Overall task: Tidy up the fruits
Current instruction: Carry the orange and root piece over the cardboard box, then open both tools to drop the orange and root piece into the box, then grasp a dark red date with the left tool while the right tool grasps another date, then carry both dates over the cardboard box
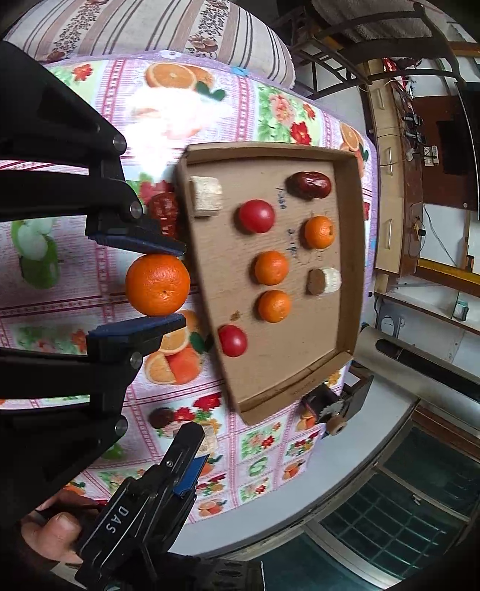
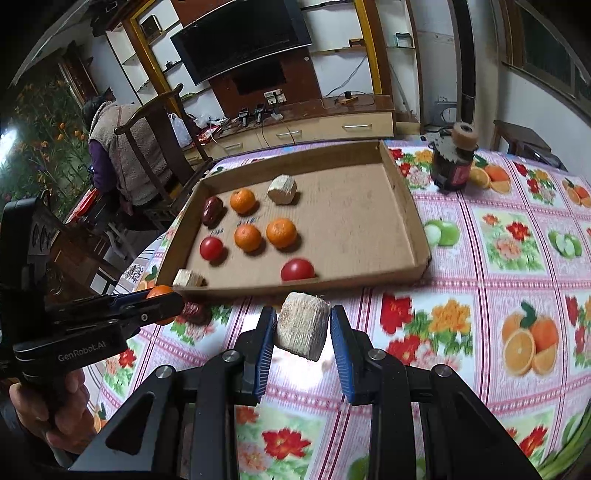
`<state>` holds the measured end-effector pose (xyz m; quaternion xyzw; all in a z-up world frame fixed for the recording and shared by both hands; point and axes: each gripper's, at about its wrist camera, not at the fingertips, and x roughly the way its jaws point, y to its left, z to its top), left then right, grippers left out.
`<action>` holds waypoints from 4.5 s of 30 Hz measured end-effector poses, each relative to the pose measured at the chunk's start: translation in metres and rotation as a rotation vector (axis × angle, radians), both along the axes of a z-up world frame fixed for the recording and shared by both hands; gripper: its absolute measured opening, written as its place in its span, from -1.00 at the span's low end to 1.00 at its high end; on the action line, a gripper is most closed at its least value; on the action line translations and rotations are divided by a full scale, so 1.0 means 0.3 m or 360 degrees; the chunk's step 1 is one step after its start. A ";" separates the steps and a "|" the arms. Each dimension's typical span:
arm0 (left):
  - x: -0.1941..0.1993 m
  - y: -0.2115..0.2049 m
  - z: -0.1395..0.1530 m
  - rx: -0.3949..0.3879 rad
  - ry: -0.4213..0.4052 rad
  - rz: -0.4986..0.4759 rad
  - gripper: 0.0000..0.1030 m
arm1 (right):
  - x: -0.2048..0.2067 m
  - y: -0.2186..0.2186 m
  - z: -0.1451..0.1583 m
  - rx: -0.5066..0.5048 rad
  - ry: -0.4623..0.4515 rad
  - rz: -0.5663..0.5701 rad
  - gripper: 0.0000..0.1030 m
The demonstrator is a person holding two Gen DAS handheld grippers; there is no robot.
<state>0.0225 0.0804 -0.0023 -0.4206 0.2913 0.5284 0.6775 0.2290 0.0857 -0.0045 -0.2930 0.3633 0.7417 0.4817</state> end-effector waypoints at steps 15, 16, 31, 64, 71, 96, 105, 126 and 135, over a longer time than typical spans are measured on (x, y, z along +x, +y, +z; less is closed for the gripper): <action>0.023 0.201 -0.030 -0.0005 -0.0059 0.0044 -0.43 | 0.001 0.263 -0.048 0.0002 -0.0060 -0.0021 -0.41; 0.023 0.211 -0.036 -0.0011 -0.0061 0.0050 -0.43 | 0.003 0.276 -0.061 -0.0008 -0.0060 -0.0029 -0.41; 0.044 0.275 -0.147 -0.0101 -0.0015 0.0081 -0.43 | -0.034 0.349 -0.183 -0.0087 -0.0145 -0.0004 -0.40; -0.069 0.047 -0.071 -0.0052 0.0035 0.0039 0.07 | 0.116 0.116 -0.053 -0.0034 -0.0032 -0.0105 0.00; -0.145 -0.033 -0.105 -0.0095 0.0022 0.0074 0.07 | 0.200 0.009 -0.068 -0.0074 -0.0016 -0.0194 0.00; -0.124 -0.063 -0.136 -0.0138 -0.0044 0.0095 0.07 | 0.219 -0.130 -0.131 -0.0143 -0.0058 -0.0218 0.00; -0.080 0.008 -0.212 -0.0157 0.0040 0.0167 0.07 | 0.136 -0.064 -0.215 -0.0158 -0.0178 -0.0148 0.00; -0.073 -0.011 -0.216 -0.0007 0.0165 0.0104 -0.23 | 0.077 -0.053 -0.231 -0.0045 -0.0362 -0.0108 -0.57; -0.075 -0.057 -0.182 -0.0031 0.0155 0.0104 -0.23 | 0.050 -0.091 -0.179 -0.0041 -0.0262 -0.0100 -0.57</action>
